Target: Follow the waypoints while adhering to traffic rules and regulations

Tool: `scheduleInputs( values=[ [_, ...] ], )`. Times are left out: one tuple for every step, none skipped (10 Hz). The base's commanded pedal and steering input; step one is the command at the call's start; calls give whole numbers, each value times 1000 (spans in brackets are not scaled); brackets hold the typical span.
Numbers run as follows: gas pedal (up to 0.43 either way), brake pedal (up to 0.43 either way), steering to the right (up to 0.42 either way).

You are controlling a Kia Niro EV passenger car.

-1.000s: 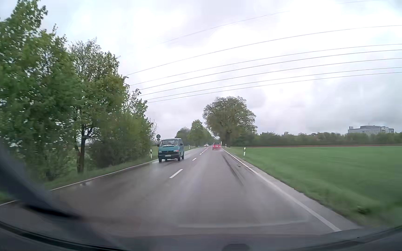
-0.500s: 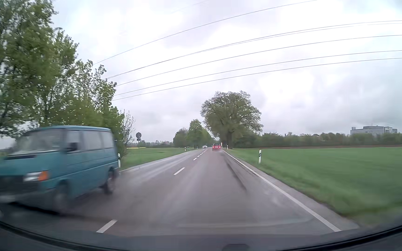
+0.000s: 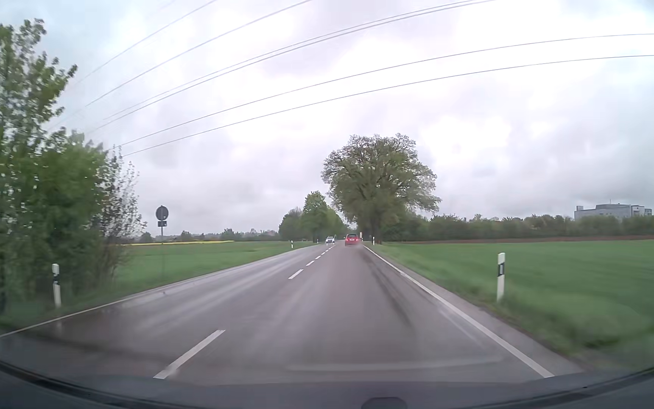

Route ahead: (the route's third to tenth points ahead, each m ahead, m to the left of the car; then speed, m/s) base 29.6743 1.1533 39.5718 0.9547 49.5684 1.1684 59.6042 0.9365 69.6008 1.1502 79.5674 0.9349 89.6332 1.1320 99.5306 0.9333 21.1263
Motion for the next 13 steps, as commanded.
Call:
scheduleInputs(
  values=[
    [189,0,0],
    [189,0,0],
    [189,0,0],
    [189,0,0],
    [189,0,0],
    [177,0,0],
    [177,0,0],
    [177,0,0],
    [177,0,0],
    [177,0,0],
    [177,0,0],
    [177,0,0],
    [177,0,0]
  ],
)
